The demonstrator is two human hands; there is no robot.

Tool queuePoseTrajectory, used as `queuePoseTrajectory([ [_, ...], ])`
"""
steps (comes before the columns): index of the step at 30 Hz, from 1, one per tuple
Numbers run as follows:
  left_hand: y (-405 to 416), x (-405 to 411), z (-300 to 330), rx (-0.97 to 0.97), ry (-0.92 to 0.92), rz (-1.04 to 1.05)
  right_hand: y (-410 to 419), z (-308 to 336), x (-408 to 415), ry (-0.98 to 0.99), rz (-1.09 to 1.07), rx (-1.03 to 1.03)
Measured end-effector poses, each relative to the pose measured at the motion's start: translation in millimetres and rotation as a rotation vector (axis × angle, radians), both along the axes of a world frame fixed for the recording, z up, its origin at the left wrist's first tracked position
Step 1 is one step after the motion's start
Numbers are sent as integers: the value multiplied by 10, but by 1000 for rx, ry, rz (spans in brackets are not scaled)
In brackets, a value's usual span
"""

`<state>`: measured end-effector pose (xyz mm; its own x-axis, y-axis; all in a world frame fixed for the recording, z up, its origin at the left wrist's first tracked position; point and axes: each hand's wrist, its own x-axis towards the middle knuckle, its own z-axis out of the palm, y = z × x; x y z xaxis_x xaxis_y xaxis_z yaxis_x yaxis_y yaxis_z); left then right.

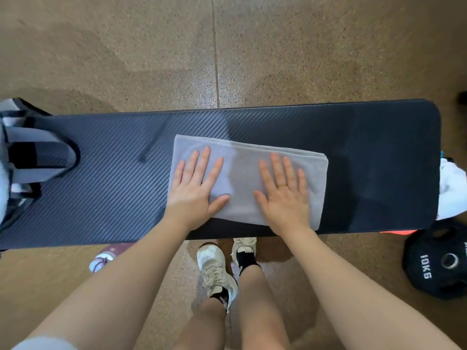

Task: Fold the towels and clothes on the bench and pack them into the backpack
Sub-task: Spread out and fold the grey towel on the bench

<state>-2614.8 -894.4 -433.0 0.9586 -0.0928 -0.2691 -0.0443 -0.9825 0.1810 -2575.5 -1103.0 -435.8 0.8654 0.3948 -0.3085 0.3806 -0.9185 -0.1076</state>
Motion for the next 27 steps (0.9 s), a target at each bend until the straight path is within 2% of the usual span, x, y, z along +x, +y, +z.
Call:
queuePoseTrajectory([
  [5,-5,23,74,68,95,-13,-644,176,-29,115,-249,-83],
  [8,-113,63,161,75,134,18,-680,323,5,232,-394,32],
  [10,-221,104,214,33,138,35,-606,427,46,208,-538,142],
  [14,-415,191,247,-10,106,-227,-377,512,86,190,-926,186],
  [16,-489,201,203,-30,107,-303,-292,508,103,221,-1043,182],
  [21,-580,195,121,-55,71,-282,-260,530,165,362,-1114,356],
  [25,-649,254,198,-104,141,-224,-224,764,190,271,-931,404],
  [26,-660,284,236,-161,175,-191,-179,842,182,263,-877,424],
  [27,-664,314,298,-300,220,-106,-119,923,171,271,-830,456],
])
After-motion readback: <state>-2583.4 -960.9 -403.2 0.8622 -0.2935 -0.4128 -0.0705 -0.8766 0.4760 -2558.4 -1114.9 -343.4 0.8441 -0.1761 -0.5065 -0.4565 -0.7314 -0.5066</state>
